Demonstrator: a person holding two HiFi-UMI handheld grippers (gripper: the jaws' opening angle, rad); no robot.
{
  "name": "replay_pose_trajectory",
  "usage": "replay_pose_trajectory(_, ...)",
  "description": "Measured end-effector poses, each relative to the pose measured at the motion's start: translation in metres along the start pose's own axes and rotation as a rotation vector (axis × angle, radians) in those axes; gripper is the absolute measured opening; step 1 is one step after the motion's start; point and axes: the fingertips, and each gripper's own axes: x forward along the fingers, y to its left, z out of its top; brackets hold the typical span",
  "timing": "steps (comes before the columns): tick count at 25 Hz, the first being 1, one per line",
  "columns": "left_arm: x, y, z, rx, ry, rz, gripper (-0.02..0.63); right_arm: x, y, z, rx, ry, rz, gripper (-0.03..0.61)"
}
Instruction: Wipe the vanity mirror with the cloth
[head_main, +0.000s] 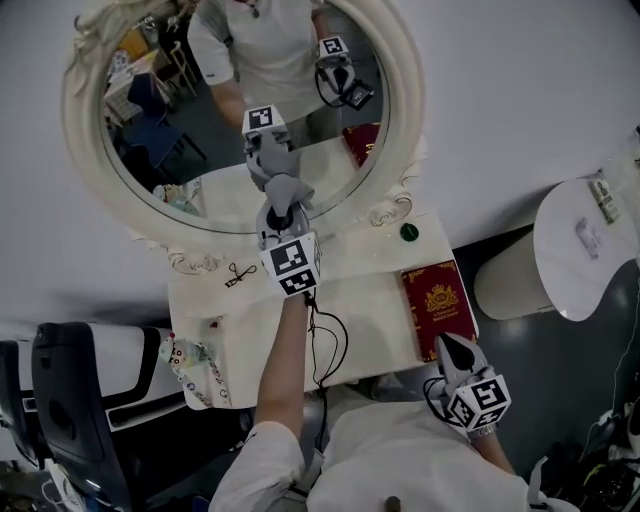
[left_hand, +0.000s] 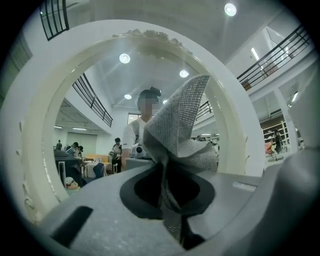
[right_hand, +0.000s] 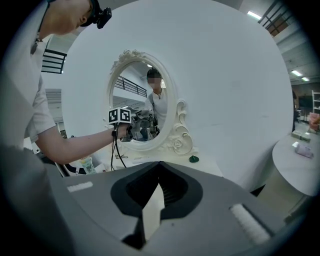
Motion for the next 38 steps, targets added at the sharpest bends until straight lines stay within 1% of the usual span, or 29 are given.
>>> replay_pose_trajectory(7,-0.027,0.080,-0.005,0.011,0.028,0.108,0.026,0.014,0.035,0.001,-0.023,0.008,0.054,0.008)
replay_pose_trajectory(11,-0.038,0.117,-0.009,0.010,0.035,0.167,0.026,0.019,0.048,0.003,-0.027,0.008,0.064,0.008)
replay_pose_trajectory(19,-0.055,0.167,-0.017,0.013,0.069,0.241,0.026,0.027,0.068,0.005,-0.029,0.010,0.091,0.008)
replay_pose_trajectory(25,-0.063,0.192,-0.027,-0.038,0.075,0.311,0.026,0.028,0.073,-0.002,-0.035,0.032,0.119,0.008)
replay_pose_trajectory(28,-0.064,0.193,-0.030,-0.042,0.079,0.332,0.026,0.024,0.065,-0.008,-0.032,0.051,0.120,0.008)
replay_pose_trajectory(30,-0.067,0.191,-0.030,-0.060,0.071,0.343,0.026,0.021,0.059,-0.011,-0.034,0.058,0.125,0.008)
replay_pose_trajectory(32,-0.070,0.177,-0.028,-0.065,0.060,0.327,0.026,0.018,0.052,-0.013,-0.033,0.063,0.128,0.008)
replay_pose_trajectory(35,-0.071,0.126,-0.029,-0.045,0.040,0.263,0.026,0.015,0.039,-0.016,-0.024,0.074,0.135,0.008)
replay_pose_trajectory(38,-0.062,0.052,-0.029,0.004,0.029,0.135,0.026,0.016,0.030,-0.014,-0.014,0.074,0.154,0.008)
